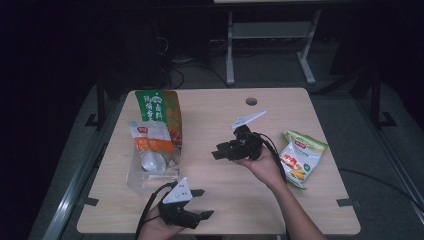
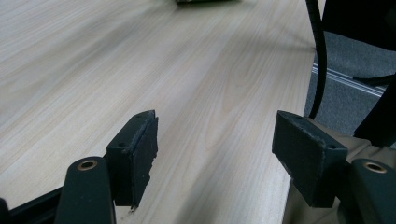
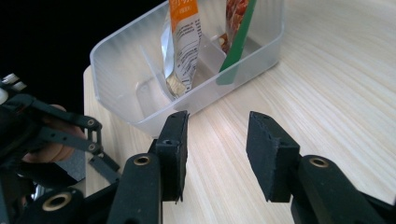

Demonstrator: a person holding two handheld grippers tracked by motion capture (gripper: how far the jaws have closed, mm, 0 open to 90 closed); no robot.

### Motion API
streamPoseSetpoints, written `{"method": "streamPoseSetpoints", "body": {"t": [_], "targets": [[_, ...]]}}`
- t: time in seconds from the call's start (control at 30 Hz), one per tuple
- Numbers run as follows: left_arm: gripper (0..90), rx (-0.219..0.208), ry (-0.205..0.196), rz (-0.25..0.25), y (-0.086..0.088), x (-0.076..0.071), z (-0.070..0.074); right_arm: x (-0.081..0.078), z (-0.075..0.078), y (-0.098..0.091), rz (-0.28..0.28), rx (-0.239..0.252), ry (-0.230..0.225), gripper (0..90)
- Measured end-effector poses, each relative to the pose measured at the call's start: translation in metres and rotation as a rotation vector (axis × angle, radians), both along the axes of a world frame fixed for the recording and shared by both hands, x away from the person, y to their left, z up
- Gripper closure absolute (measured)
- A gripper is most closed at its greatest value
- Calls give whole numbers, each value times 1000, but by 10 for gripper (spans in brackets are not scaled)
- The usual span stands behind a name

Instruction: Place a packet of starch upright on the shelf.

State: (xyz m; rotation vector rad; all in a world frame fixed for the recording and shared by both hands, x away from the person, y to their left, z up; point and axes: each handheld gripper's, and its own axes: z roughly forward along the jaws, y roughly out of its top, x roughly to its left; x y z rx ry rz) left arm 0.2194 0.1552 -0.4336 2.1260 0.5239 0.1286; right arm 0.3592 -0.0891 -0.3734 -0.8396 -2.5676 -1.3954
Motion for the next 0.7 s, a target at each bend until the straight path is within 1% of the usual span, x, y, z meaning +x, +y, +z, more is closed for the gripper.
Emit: {"method": "streamPoseSetpoints", "body": {"t": [0.03, 0.1, 0.17, 0.2, 0.23, 0.27, 0.37, 0.43, 0.47, 0.5, 0.57, 0.6, 0.63, 0.7], "targets": [[308, 5, -2, -2, 0, 0, 0, -2, 0, -4, -7, -3, -12, 574], [308, 9, -9, -5, 1, 1, 0, -5, -2, -11, -21, 6, -8, 573], [308, 10, -6, -4, 1, 1, 0, -7, -4, -19, -35, 4, -12, 570], [308, 12, -2, -1, 1, 1, 0, -7, -4, -19, -35, 4, -12, 570], [308, 9, -2, 0, 1, 1, 1, -10, -6, -26, -51, 6, -5, 566], [308, 8, -2, 0, 2, 1, 1, -11, -8, -29, -54, 6, -7, 563], [308, 8, -3, 1, 2, 1, 1, -14, -11, -38, -70, -10, 0, 541], [308, 5, -2, 2, 2, 1, 1, -18, -14, -44, -76, -14, -3, 538], [308, 17, -8, -4, 2, 2, 1, -20, -15, -46, -81, -18, -3, 533], [307, 18, -10, -7, 2, 2, 1, -22, -16, -49, -83, -18, -5, 529], [308, 18, -4, -6, 2, 1, 1, -25, -17, -55, -100, -18, -6, 516], [307, 18, -5, -7, 1, 1, 1, -27, -17, -59, -106, -26, -8, 513], [307, 13, -3, -6, 1, 0, 0, -29, -17, -63, -108, -28, -17, 510], [307, 11, 0, -5, 0, 0, 0, -33, -17, -71, -117, -13, -14, 500]]}}
